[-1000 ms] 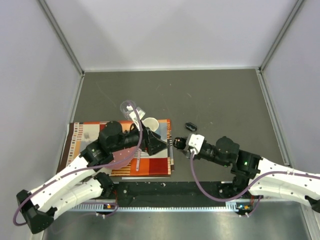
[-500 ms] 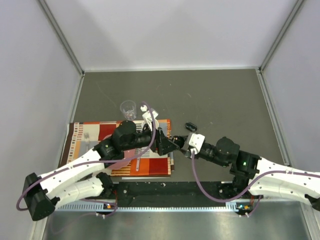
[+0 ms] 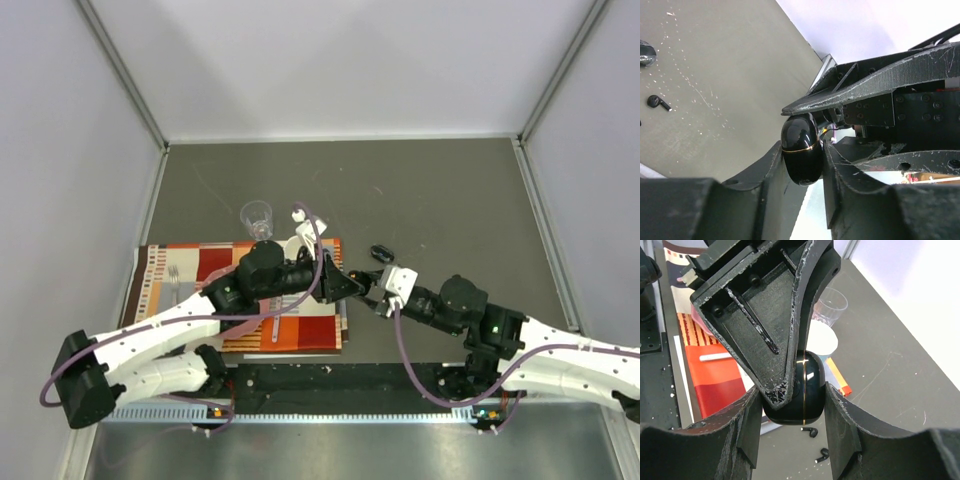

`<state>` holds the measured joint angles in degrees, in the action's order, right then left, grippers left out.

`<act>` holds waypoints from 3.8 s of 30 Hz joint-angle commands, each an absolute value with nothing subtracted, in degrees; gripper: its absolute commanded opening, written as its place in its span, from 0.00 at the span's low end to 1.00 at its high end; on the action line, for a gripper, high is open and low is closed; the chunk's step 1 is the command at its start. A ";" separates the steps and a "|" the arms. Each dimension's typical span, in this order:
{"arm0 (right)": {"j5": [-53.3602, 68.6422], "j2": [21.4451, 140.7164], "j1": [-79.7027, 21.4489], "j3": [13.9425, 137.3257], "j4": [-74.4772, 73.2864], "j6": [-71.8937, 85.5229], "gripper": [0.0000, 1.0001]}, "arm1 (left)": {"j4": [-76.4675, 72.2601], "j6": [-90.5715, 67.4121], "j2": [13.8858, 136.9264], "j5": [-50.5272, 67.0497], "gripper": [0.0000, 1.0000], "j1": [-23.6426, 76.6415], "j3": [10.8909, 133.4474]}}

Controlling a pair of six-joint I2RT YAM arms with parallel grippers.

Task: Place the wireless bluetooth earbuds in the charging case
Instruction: Pick up the charging case at the center of the board.

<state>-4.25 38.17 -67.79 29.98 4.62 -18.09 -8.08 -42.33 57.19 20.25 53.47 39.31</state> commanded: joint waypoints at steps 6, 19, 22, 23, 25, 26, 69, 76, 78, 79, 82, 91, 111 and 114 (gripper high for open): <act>-3.25 35.60 -68.64 29.44 10.55 -16.17 0.00 | -11.07 -41.75 59.15 22.50 0.00 54.84 40.34; -12.73 30.50 -68.64 32.69 3.11 -0.46 0.93 | -10.54 -33.93 47.12 4.06 0.00 56.60 34.47; -21.25 30.93 -68.64 37.95 -7.76 14.63 0.99 | -11.34 -29.72 41.58 -2.42 0.00 56.51 32.09; -22.31 31.46 -68.47 39.45 -10.17 21.03 0.99 | -11.69 -28.84 39.22 -3.59 0.00 56.51 31.47; -22.59 33.73 -67.77 43.84 -14.91 27.21 0.99 | -13.52 -24.89 37.19 -4.48 0.00 56.43 29.54; -21.02 34.71 -66.37 45.42 -18.16 31.68 0.99 | -15.97 -23.74 35.61 -4.57 0.00 56.51 28.84; 26.54 48.60 -42.20 45.36 -3.08 85.33 0.95 | -58.09 -3.95 45.88 10.81 0.00 56.51 20.04; 25.32 46.67 -41.66 42.02 -2.90 86.92 0.95 | -55.46 -6.33 45.00 12.39 0.00 56.60 20.39; 24.35 45.97 -41.49 41.92 -2.90 87.10 0.95 | -54.85 -5.54 44.91 12.57 0.00 56.51 20.92; 23.82 45.62 -41.57 42.01 -2.90 87.10 0.95 | -54.06 -4.58 44.83 12.92 0.00 56.60 21.61; 25.04 45.79 -41.48 42.45 -2.90 86.93 0.96 | -52.47 -4.57 43.95 12.22 0.00 56.51 21.62; 30.15 49.22 -41.57 42.36 1.84 87.45 0.92 | -52.91 -5.27 43.42 12.22 0.00 56.60 20.48; 30.32 52.91 -44.56 42.28 10.90 93.43 0.65 | -54.75 -6.77 44.38 10.99 0.00 56.60 18.72; 28.75 52.82 -45.70 42.19 11.33 93.51 0.64 | -54.67 -7.20 44.56 10.99 0.00 56.60 18.55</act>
